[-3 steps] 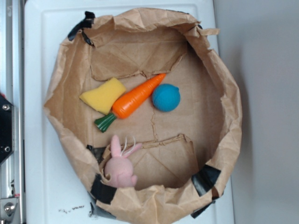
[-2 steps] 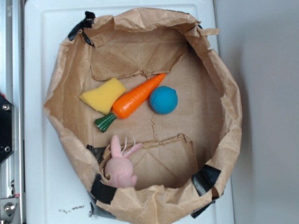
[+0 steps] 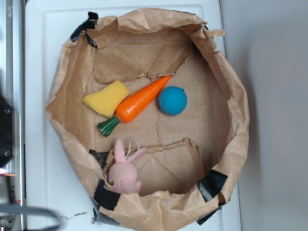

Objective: Grab the carrot.

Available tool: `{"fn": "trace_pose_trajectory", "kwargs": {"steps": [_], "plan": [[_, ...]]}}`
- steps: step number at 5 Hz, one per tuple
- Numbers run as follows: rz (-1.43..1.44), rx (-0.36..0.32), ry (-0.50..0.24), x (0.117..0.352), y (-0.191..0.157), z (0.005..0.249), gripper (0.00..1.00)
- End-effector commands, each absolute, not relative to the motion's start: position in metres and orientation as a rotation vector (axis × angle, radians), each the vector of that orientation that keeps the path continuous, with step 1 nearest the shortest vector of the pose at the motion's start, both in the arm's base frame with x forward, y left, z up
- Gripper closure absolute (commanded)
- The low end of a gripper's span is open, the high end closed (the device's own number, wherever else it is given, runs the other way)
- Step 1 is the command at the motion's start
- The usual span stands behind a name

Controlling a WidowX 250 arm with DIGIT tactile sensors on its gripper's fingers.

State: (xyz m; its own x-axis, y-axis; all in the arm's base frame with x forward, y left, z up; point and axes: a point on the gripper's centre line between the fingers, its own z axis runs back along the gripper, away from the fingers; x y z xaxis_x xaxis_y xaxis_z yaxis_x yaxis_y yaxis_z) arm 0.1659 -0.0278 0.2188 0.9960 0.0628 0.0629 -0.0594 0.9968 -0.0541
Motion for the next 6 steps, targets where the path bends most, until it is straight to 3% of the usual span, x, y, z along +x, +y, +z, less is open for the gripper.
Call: {"fn": "trace_pose_trajectory", "kwargs": {"steps": [1,4,5,6], "plan": [[0.027,-0.085,-0.221,0.238,-0.010,0.209,0.00],[0.027,-0.085,-0.221,0.238,-0.010,0.209,0.00],[0.050,-0.021,-0.226,0.261,0.001,0.165,0.00],[0.062,0.001,-0.216,0.272,0.010,0.145,0.00]]}}
